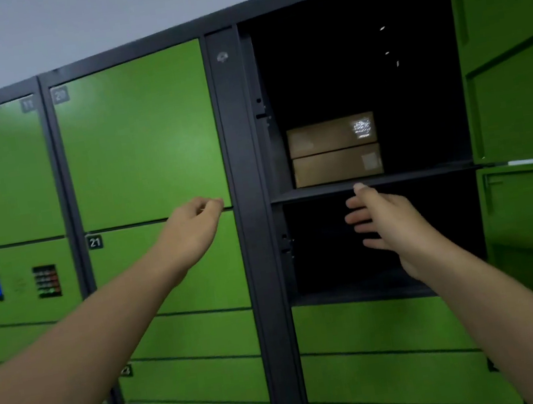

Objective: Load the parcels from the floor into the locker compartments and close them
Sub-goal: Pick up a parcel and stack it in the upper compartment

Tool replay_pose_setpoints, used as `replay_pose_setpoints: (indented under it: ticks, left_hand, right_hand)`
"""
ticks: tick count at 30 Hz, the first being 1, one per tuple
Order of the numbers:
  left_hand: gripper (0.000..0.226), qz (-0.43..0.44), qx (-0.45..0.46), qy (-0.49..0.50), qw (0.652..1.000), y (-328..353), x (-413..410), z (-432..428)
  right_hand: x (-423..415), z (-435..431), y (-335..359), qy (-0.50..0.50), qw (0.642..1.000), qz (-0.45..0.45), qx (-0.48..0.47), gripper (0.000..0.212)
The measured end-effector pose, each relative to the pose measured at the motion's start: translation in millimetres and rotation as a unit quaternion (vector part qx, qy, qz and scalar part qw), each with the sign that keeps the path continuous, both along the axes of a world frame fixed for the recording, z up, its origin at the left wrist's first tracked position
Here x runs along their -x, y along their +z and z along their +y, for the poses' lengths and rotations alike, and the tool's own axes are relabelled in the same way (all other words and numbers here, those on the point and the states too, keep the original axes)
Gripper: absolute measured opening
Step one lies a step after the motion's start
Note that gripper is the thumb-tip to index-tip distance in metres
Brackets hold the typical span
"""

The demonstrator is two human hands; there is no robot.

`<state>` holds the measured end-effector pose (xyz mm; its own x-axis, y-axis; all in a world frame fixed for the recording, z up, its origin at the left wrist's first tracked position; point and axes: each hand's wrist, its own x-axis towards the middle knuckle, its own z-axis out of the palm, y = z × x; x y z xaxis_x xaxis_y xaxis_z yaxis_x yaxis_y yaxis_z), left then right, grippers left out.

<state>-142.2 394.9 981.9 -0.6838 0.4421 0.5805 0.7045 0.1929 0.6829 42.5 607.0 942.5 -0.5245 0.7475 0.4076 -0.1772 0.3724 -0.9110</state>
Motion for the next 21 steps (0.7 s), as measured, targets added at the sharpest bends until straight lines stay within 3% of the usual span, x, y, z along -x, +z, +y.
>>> replay_pose_setpoints:
  ticks: [6,10,16,21]
  left_hand:
    - [0.050,-0.123,-0.036,0.056,0.990,-99,-1,-94]
    - [0.037,-0.214,-0.088,0.103,0.968,-163,-19,-148]
    - [0.037,-0.241,-0.031,0.156,0.957,-255,-43,-210]
    - [0.045,-0.328,-0.033,0.226,0.917,-333,-47,-264]
  right_hand:
    - [13,-63,-79,0.075,0.993,-0.059,0.062,0.048]
    - [32,-117,-129,0.135,0.982,-0.105,0.074,0.048]
    - [64,-189,-217,0.195,0.957,-0.192,0.093,0.048]
    - [86,-221,-302,0.226,0.926,-0.280,0.113,0.041]
